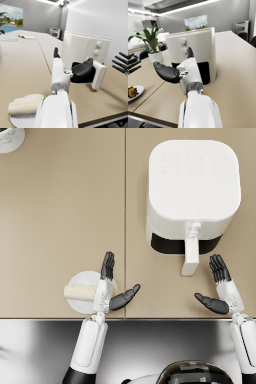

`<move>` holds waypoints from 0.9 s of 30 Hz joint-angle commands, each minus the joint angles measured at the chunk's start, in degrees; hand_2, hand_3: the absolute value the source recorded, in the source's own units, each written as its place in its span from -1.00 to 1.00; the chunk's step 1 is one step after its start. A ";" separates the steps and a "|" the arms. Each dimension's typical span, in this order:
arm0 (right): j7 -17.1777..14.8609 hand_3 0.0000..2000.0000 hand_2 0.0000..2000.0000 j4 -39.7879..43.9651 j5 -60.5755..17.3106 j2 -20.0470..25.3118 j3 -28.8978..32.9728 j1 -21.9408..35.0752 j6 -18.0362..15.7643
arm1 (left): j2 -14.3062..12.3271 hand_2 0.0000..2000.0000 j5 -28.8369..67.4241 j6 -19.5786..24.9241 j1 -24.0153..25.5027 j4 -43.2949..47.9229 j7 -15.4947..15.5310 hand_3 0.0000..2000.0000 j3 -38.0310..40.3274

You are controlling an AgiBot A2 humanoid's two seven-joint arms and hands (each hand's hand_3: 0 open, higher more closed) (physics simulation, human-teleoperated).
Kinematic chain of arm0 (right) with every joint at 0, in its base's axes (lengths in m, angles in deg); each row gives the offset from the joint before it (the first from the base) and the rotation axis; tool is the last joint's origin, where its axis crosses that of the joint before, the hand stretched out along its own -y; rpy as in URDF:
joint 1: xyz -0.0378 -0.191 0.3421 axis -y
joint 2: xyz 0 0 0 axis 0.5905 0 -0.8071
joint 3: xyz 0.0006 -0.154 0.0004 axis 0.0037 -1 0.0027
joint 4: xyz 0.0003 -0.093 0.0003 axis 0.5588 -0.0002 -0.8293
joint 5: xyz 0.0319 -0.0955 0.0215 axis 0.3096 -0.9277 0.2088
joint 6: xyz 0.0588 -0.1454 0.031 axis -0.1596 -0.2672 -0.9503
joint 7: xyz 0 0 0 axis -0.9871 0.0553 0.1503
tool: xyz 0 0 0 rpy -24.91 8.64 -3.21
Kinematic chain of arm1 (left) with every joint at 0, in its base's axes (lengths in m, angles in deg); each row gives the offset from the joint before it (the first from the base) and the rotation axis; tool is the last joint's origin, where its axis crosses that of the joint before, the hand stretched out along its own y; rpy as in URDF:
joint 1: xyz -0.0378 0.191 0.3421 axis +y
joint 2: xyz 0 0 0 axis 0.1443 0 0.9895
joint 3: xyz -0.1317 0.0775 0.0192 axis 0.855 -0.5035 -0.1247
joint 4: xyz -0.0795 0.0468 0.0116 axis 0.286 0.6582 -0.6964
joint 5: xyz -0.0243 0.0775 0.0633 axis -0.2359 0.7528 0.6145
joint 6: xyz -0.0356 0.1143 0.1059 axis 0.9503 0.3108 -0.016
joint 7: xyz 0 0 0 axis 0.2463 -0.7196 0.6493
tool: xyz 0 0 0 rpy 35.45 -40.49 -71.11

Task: Pick up the chicken rolls and place it into the air fryer

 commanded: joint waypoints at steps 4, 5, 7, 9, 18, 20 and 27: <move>0.00 -1.00 -1.00 0.00 0.00 0.00 0.00 0.00 0.00 | 0.00 -1.00 0.00 0.00 0.00 0.00 0.00 -1.00 0.00; 0.00 -1.00 -1.00 0.00 0.00 0.00 0.00 0.00 0.00 | 0.00 -1.00 0.00 0.00 0.00 0.00 0.00 -1.00 0.00; 0.00 -1.00 -1.00 0.00 0.00 0.00 0.00 0.00 0.00 | 0.00 -1.00 0.00 0.00 0.00 0.00 0.00 -1.00 0.00; 0.00 -1.00 -1.00 0.00 0.00 0.00 0.00 0.00 0.00 | 0.00 -1.00 0.00 0.00 0.00 0.00 0.00 -1.00 0.00; 0.00 -1.00 -1.00 0.00 0.00 0.00 0.00 0.00 0.00 | 0.00 -1.00 0.00 0.00 0.00 0.00 0.00 -1.00 0.00; 0.00 -1.00 -1.00 0.00 0.00 0.00 0.00 0.00 0.00 | 0.00 -1.00 0.00 0.00 0.00 0.00 0.00 -1.00 0.00; 4.69 -1.00 -1.00 -3.63 0.00 0.41 1.03 -1.00 4.63 | -0.37 -1.00 0.00 4.68 1.20 3.64 4.67 -1.00 4.73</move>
